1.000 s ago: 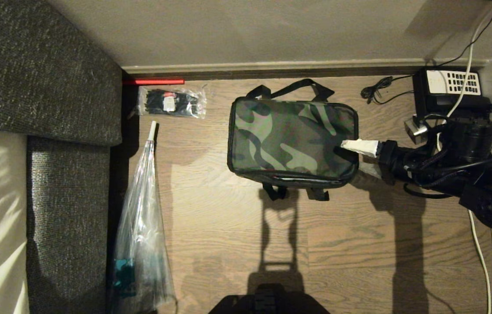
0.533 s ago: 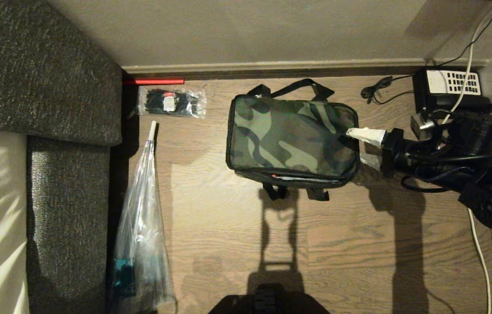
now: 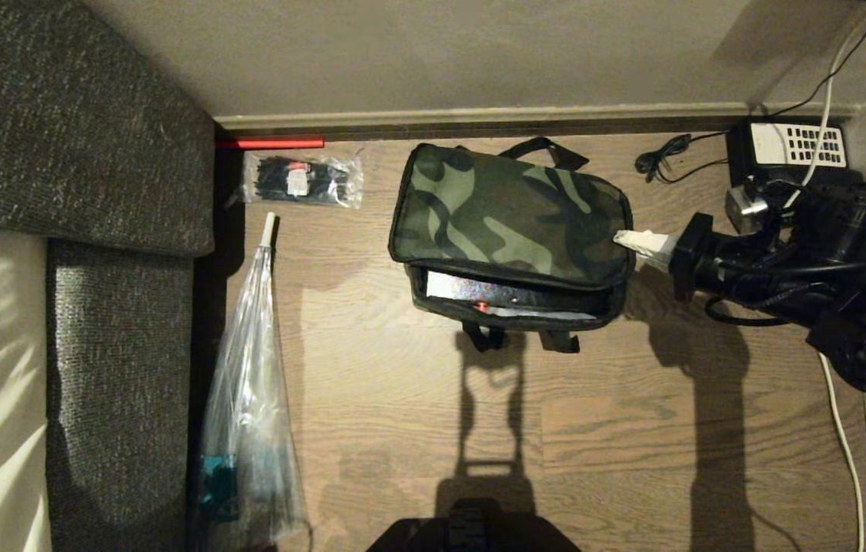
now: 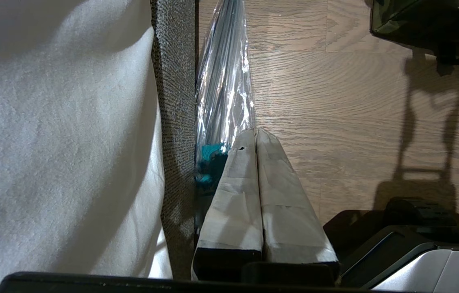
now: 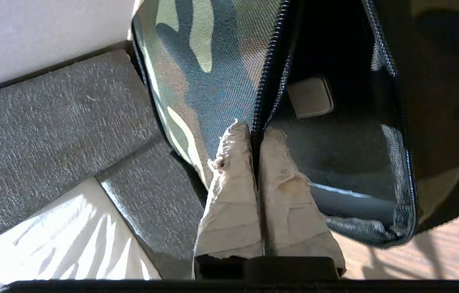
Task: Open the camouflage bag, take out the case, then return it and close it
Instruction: Open the top of the storage box
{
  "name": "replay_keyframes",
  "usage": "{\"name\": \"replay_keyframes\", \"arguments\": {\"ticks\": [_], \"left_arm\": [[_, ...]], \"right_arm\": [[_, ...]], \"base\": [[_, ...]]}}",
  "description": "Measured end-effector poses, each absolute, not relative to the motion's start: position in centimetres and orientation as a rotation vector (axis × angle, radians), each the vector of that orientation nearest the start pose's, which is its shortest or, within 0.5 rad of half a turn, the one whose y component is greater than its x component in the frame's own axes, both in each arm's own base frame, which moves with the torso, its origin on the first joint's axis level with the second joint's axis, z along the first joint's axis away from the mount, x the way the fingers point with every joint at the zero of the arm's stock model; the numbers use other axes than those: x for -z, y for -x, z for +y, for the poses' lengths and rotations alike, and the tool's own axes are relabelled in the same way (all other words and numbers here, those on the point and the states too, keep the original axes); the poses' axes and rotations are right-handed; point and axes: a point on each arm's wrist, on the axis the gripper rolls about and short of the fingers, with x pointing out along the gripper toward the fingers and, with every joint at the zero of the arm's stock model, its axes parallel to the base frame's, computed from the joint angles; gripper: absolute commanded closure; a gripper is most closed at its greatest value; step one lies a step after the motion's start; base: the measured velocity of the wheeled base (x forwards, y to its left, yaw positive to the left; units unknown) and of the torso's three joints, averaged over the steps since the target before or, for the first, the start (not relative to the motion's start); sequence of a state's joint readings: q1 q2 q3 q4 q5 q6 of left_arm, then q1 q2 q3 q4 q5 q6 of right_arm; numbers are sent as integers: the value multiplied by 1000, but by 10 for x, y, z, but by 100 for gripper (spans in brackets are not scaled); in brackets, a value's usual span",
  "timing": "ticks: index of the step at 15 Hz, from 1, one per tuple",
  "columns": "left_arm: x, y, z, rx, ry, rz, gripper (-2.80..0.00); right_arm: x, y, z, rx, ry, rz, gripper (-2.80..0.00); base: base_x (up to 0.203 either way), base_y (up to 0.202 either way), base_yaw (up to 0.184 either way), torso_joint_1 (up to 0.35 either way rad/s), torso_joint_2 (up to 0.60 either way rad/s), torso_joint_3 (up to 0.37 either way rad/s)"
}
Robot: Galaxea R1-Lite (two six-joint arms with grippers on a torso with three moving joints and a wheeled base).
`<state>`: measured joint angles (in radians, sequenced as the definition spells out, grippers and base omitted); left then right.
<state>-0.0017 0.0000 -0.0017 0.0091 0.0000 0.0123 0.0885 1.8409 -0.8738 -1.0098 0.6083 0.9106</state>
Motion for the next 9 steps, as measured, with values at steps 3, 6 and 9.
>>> {"name": "replay_keyframes", "arguments": {"ticks": [3, 6, 9], "left_arm": [[-75, 23, 0, 2, -12, 7, 0], [-75, 23, 0, 2, -12, 7, 0], [-75, 23, 0, 2, -12, 7, 0]], "right_arm": [[-203, -338, 43, -683, -852, 245, 0], [-217, -340, 43, -703, -839, 195, 0], [-228, -342, 42, -700, -832, 149, 0]], "base": [[0, 0, 0, 0, 0, 0], [0, 0, 0, 0, 0, 0], [0, 0, 0, 0, 0, 0]]}}
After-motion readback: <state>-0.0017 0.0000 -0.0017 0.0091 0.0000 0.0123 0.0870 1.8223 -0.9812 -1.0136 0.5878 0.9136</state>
